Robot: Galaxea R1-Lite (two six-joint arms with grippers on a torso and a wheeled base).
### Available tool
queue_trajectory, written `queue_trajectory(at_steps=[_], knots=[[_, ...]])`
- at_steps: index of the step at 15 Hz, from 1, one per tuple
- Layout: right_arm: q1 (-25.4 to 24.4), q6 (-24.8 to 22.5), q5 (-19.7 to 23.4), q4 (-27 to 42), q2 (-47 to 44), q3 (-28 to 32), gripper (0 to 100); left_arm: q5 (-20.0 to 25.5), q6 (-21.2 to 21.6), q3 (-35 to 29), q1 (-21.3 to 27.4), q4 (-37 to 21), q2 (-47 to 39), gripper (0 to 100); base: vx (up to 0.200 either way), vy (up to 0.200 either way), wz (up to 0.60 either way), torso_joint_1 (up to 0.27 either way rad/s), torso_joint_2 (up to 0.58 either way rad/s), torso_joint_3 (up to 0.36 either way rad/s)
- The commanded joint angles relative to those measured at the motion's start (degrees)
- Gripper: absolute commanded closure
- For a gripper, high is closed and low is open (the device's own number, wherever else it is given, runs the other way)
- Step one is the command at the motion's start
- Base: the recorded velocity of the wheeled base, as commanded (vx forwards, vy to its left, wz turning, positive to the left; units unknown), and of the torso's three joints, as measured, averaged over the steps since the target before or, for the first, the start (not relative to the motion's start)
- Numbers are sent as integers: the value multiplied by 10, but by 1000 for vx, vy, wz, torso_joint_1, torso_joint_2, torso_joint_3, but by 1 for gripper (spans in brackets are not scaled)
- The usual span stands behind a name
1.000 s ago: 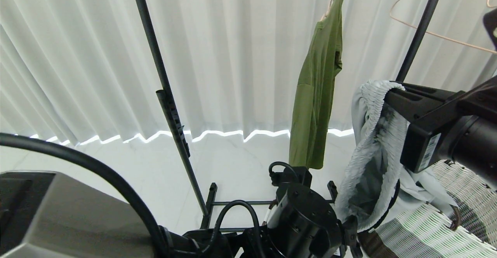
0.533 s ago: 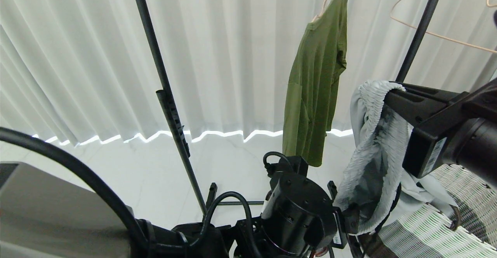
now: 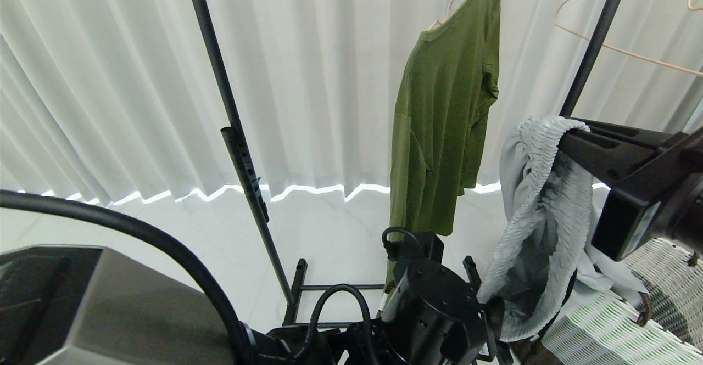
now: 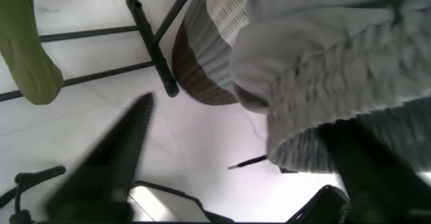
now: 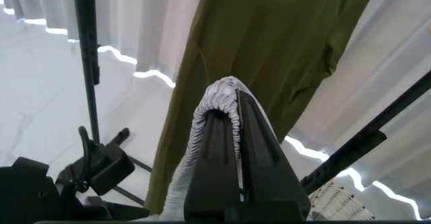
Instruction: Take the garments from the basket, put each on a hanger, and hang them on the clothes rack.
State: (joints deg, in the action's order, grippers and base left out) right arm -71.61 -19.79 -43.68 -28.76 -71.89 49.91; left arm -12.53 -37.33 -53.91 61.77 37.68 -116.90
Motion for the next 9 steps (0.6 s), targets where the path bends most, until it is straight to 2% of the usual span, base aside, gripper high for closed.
queue_trajectory(at_steps=[1, 5, 8, 9], knots=[[1, 0, 0, 0, 12, 0, 100, 0, 1, 3, 2, 0, -6, 100, 0, 0, 0, 0, 0, 0], [7, 1, 1, 0, 12, -3, 100, -2, 20, 53, 26, 0, 18, 100, 0, 0, 0, 0, 0, 0], [47, 7, 1, 0, 12, -8, 100, -8, 52, 98, 49, 0, 52, 100, 0, 0, 0, 0, 0, 0], [72, 17, 4, 1, 10, -11, 100, -19, 81, 111, 50, -1, 79, 100, 0, 0, 0, 0, 0, 0]])
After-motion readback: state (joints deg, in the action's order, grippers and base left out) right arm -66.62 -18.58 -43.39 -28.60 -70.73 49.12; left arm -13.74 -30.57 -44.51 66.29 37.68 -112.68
